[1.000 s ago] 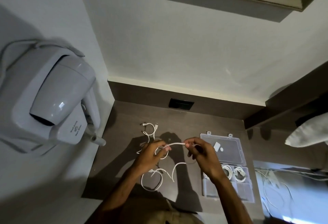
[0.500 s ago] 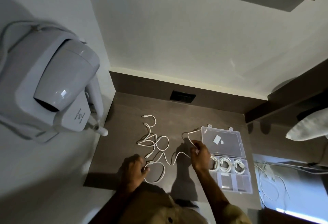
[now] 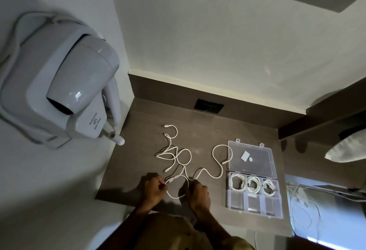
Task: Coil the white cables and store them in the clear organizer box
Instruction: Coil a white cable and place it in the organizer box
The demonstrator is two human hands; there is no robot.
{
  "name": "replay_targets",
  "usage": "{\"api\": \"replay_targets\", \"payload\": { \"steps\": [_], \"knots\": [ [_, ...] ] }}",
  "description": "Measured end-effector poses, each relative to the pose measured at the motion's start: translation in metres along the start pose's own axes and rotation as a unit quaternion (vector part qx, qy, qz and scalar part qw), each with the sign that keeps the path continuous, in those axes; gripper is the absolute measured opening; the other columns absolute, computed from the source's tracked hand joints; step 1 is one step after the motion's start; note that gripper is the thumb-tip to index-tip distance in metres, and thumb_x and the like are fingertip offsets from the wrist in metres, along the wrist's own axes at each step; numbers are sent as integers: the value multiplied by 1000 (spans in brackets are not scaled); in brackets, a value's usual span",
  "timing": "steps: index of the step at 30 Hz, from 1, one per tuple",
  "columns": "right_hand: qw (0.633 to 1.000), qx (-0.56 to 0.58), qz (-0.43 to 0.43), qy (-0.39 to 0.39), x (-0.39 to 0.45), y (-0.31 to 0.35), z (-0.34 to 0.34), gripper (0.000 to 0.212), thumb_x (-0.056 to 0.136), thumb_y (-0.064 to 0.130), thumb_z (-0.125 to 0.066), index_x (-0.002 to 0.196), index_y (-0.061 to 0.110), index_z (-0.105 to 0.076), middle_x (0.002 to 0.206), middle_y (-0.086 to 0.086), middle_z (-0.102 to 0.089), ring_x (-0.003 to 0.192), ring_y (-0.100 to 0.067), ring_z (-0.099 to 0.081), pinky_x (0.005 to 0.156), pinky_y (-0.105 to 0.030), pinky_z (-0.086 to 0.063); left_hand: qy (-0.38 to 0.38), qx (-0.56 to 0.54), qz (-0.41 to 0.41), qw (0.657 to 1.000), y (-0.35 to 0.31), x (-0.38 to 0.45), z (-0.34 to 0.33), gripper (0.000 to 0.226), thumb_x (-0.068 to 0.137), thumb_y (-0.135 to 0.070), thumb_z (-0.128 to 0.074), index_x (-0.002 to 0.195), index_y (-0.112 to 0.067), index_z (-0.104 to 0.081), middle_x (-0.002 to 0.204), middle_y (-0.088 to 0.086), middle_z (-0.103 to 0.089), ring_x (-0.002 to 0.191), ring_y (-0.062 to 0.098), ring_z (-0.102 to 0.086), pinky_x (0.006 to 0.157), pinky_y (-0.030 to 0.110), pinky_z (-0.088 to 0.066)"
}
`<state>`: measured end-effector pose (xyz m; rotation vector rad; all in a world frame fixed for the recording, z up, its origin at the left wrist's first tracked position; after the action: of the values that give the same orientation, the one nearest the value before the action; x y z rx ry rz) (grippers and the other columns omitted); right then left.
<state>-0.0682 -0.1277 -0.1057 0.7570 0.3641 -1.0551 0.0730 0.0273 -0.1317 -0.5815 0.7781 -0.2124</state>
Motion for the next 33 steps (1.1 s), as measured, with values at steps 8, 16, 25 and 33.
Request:
{"api": "replay_targets", "payload": {
  "steps": [8, 16, 25, 33],
  "knots": [
    [987, 38, 113, -112, -25, 13, 57, 7, 98, 11, -70, 97, 11, -78, 94, -12, -82, 87, -33, -76, 75, -33, -57, 58, -24, 77, 995, 12, -4, -4, 30, 99, -25, -62, 107, 3, -71, 109, 24, -74, 104, 35, -71, 95, 43, -59],
    [925, 47, 354, -133, -64, 78, 148, 14, 100, 11, -71, 105, 20, -82, 94, 1, -65, 81, -4, -65, 72, -25, -56, 116, -197, -209, 951, -115, -47, 28, 39, 95, -40, -67, 134, -38, -60, 132, -20, -66, 127, -4, -57, 105, 18, -47],
    [910, 148, 345, -175, -55, 119, 225, 6, 92, 21, -82, 93, 21, -76, 93, 15, -76, 80, -9, -70, 67, -20, -59, 149, -426, -236, 861, -189, -94, 71, 30, 99, -35, -61, 115, -14, -75, 86, 6, -76, 94, 32, -75, 89, 41, -59],
    [896, 350, 270, 37, -70, 112, 181, 29, 105, 25, -59, 88, 9, -76, 61, -2, -67, 53, -10, -57, 53, -21, -46, 226, -621, -272, 700, -252, -123, 93, 37, 104, 1, -46, 140, 3, -55, 142, 26, -60, 135, 36, -58, 109, 34, -51]
  ]
}}
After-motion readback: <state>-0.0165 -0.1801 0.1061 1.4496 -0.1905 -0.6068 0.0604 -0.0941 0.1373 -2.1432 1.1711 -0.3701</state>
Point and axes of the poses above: each hand's wrist, its own x-axis towards the middle knuckle, its own z-axis out of the back of the hand, y = z × x, the point moved 10 cm from there along x, towards the middle knuckle
